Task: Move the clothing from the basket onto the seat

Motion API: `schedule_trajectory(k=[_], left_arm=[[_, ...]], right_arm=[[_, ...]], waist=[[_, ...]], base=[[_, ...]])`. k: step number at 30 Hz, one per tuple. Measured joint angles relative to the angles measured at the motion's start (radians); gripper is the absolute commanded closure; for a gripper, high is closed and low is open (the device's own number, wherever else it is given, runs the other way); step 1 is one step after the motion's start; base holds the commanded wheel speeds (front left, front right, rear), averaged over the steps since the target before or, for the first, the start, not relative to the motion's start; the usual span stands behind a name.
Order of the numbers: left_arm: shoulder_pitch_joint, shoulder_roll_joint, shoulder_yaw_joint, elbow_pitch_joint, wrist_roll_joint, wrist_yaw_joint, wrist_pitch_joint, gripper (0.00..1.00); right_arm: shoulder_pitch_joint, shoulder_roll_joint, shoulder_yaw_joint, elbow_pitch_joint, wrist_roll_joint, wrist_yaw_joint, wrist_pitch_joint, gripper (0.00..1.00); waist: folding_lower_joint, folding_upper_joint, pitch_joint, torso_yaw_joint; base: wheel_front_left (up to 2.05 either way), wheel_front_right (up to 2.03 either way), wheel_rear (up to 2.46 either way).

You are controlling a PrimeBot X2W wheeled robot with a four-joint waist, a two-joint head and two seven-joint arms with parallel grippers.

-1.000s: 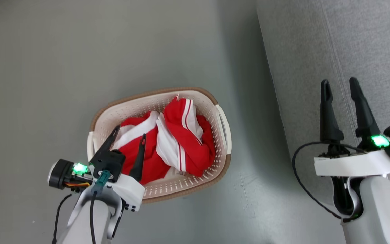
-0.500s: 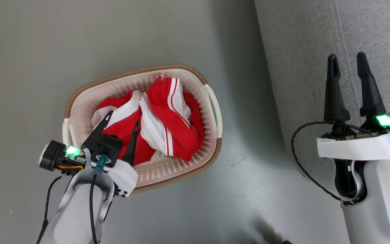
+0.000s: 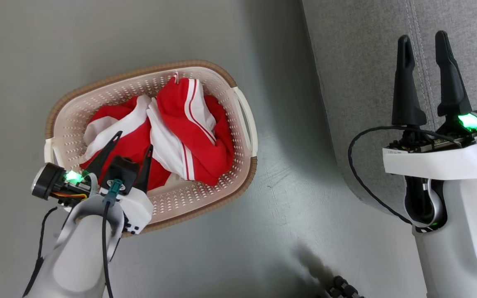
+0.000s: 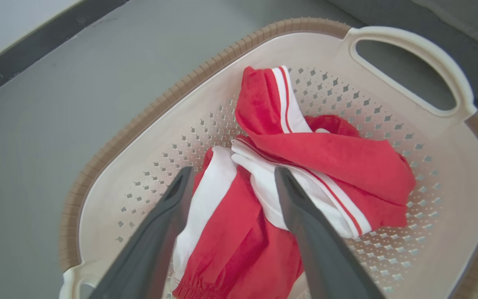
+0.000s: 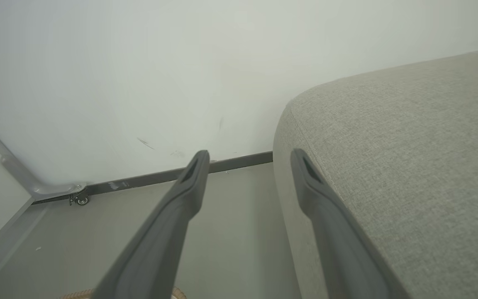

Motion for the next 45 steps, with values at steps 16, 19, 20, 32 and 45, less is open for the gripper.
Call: schedule_trajectory(k=[16, 19, 20, 32, 45], left_arm=[[-0.081, 0.015, -0.013, 0.108, 0.026, -0.001, 0.046, 0.0], [-0.09, 0.022, -0.013, 0.13, 0.032, 0.0, 0.06, 0.0], [-0.091, 0.024, -0.013, 0.138, 0.032, 0.0, 0.063, 0.0], [-0.144, 0.037, -0.011, 0.202, 0.044, 0.011, 0.098, 0.0], [-0.213, 0.063, 0.003, 0.256, 0.056, 0.058, 0.15, 0.0]], right_arm=[[-0.015, 0.0, 0.002, -0.006, 0.016, 0.0, -0.001, 0.0], [-0.015, 0.0, -0.001, -0.008, 0.017, 0.0, -0.001, 0.0], [-0.015, 0.0, -0.002, -0.01, 0.017, 0.0, -0.001, 0.0], [-0.015, 0.0, -0.015, -0.023, 0.017, 0.0, -0.001, 0.0], [-0.015, 0.001, -0.02, -0.04, 0.017, 0.0, -0.001, 0.0]], waist=[[0.0, 0.0, 0.052, -0.042], [0.0, 0.0, 0.061, -0.047], [-0.0001, 0.0, 0.063, -0.049], [0.0, 0.0, 0.091, -0.062], [0.0, 0.0, 0.123, -0.078]], base=[[0.0, 0.0, 0.0], [0.0, 0.0, 0.0], [0.0, 0.0, 0.0], [0.0, 0.0, 0.0], [0.0, 0.0, 0.0]])
